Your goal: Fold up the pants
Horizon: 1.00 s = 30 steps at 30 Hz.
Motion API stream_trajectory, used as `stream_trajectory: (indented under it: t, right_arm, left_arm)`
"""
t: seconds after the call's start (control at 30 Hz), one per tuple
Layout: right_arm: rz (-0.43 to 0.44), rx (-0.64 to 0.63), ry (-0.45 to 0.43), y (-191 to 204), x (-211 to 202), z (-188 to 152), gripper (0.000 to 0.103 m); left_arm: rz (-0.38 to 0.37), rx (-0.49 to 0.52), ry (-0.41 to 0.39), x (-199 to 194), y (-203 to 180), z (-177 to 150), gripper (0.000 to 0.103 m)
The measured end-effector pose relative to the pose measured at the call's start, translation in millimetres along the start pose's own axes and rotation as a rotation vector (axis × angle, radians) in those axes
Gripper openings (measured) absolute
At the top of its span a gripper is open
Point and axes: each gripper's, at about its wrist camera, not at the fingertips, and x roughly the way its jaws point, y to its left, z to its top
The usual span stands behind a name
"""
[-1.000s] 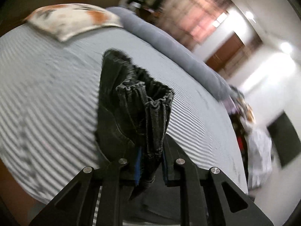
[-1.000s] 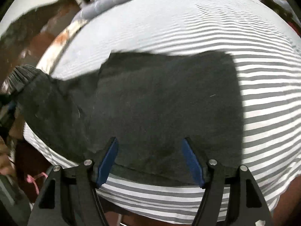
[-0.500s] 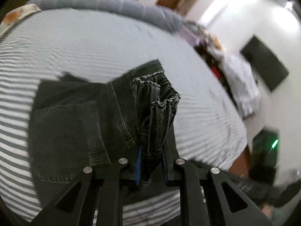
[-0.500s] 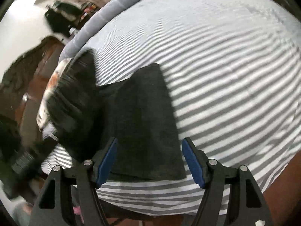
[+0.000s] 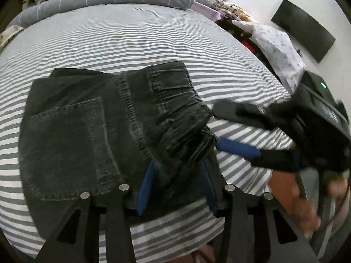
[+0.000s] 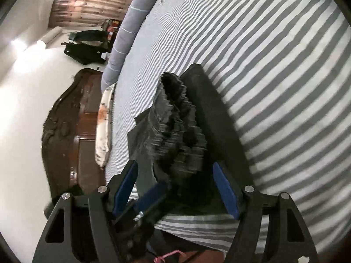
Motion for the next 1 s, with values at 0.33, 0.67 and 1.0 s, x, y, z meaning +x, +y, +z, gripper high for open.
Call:
stream_trajectory:
  t: [0.33, 0.67, 1.0]
  right_arm:
    - [-0.076, -0.029, 0.041, 11, 37, 17, 0.045]
    - [-0.269, -0.275, -0.022, 47, 21, -7, 0.017]
    - [-0.445, -0.336, -0.039, 38, 29, -18, 0.032]
  left_arm:
    - [0.18, -0.086, -0.016, -28, 60, -2, 0.045]
    - [0.269, -0.164, -0.04, -35, 103, -6, 0.045]
    - [0.346, -0.035, 0.01, -6, 95, -16, 0.048]
